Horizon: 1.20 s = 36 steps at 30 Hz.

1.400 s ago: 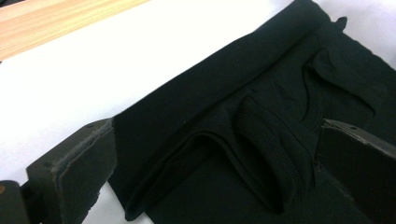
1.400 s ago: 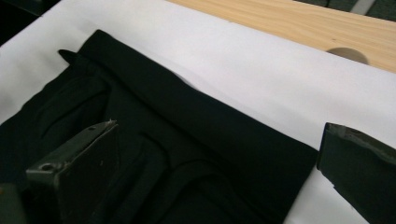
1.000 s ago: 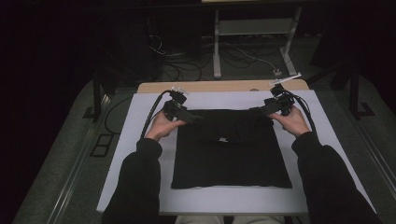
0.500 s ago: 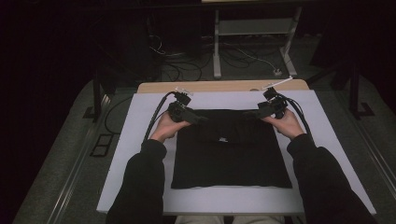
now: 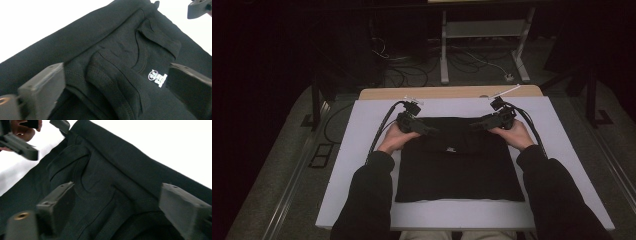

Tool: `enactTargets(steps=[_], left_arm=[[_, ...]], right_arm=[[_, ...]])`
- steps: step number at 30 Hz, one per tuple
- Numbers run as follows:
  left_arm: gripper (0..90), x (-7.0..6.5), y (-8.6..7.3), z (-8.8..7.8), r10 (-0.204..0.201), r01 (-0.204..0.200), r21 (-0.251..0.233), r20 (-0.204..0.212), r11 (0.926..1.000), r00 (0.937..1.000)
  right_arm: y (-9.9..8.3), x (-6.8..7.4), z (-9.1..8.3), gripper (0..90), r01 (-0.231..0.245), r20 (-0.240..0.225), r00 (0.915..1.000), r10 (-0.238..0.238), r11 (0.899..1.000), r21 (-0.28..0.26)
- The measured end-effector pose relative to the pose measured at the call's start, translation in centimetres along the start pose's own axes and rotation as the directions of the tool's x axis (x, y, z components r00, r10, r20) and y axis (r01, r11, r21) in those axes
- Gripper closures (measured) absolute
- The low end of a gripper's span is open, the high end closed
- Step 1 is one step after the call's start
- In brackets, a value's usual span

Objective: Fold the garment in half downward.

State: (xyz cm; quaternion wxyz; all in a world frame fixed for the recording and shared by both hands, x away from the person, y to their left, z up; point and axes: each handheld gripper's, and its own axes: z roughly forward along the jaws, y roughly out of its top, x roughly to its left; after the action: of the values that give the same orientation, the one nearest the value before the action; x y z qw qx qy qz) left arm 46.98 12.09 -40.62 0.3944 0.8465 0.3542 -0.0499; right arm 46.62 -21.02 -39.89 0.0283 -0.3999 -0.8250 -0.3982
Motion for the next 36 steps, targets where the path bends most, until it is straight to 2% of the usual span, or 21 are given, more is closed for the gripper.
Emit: enactTargets(steps=[2, 4, 7, 11, 15, 21, 22, 27, 30, 33, 35, 36], left_arm=[[11.6, 0.1, -0.2, 0.1, -0.019, 0.019, -0.015, 0.019, 0.9997, 0.9996], [14.1, 0.1, -0.2, 0.2, -0.017, 0.017, -0.013, 0.024, 0.9998, 0.9996], [18.3, 0.1, -0.3, 0.3, -0.015, 0.015, -0.028, 0.008, 0.9995, 0.9999], [25.1, 0.6, -0.3, 0.5, -0.041, 0.041, -0.055, -0.003, 0.9976, 0.9992], [34.0, 1.2, -0.4, 0.6, -0.071, 0.068, -0.077, -0.031, 0.9947, 0.9970], [44.8, 1.7, -0.6, 0.8, -0.109, 0.104, -0.105, -0.045, 0.9891, 0.9930], [45.8, 1.6, -0.7, 0.9, -0.118, 0.113, -0.114, -0.044, 0.9870, 0.9920], [49.0, 1.9, -1.0, 1.2, -0.119, 0.114, -0.115, -0.043, 0.9868, 0.9919], [49.8, 1.9, -1.0, 1.4, -0.136, 0.131, -0.121, -0.037, 0.9840, 0.9900], [50.2, 2.0, -1.1, 1.5, -0.135, 0.130, -0.121, -0.034, 0.9841, 0.9903], [49.8, 2.3, -1.3, 1.5, -0.116, 0.114, -0.097, -0.025, 0.9887, 0.9929], [49.8, 2.4, -1.4, 1.6, -0.123, 0.121, -0.100, -0.014, 0.9876, 0.9923]], right_arm=[[0.0, 0.0, 0.1, 15.6, -0.001, -0.005, 1.0000, 0.001, 1.000, 0.003], [0.0, -0.1, 0.1, 17.4, -0.001, -0.009, 1.0000, 0.001, 1.000, 0.000], [-0.1, -0.2, 0.1, 20.1, -0.006, -0.012, 0.9999, 0.006, 1.000, -0.005], [-0.2, -0.4, 0.2, 25.6, -0.014, -0.020, 0.9997, 0.013, 1.000, -0.007], [-0.3, -0.5, 0.4, 35.1, -0.013, -0.018, 0.9998, 0.013, 1.000, -0.005], [-0.5, -0.7, 0.6, 48.8, -0.007, -0.006, 1.0000, 0.007, 1.000, 0.004], [-0.5, -0.8, 0.6, 50.6, -0.010, -0.007, 0.9999, 0.010, 1.000, 0.006], [-0.8, -0.9, 0.9, 57.1, -0.024, 0.004, 0.9997, 0.024, 1.000, 0.017], [-1.0, -1.1, 1.3, 58.2, -0.027, 0.014, 0.9996, 0.026, 0.999, 0.030], [-1.1, -1.2, 1.8, 58.9, -0.038, 0.021, 0.9991, 0.037, 0.999, 0.030], [-1.2, -1.4, 2.0, 58.8, -0.044, 0.032, 0.9986, 0.043, 0.999, 0.030], [-1.2, -1.4, 2.1, 59.1, -0.048, 0.038, 0.9982, 0.046, 0.998, 0.030]])
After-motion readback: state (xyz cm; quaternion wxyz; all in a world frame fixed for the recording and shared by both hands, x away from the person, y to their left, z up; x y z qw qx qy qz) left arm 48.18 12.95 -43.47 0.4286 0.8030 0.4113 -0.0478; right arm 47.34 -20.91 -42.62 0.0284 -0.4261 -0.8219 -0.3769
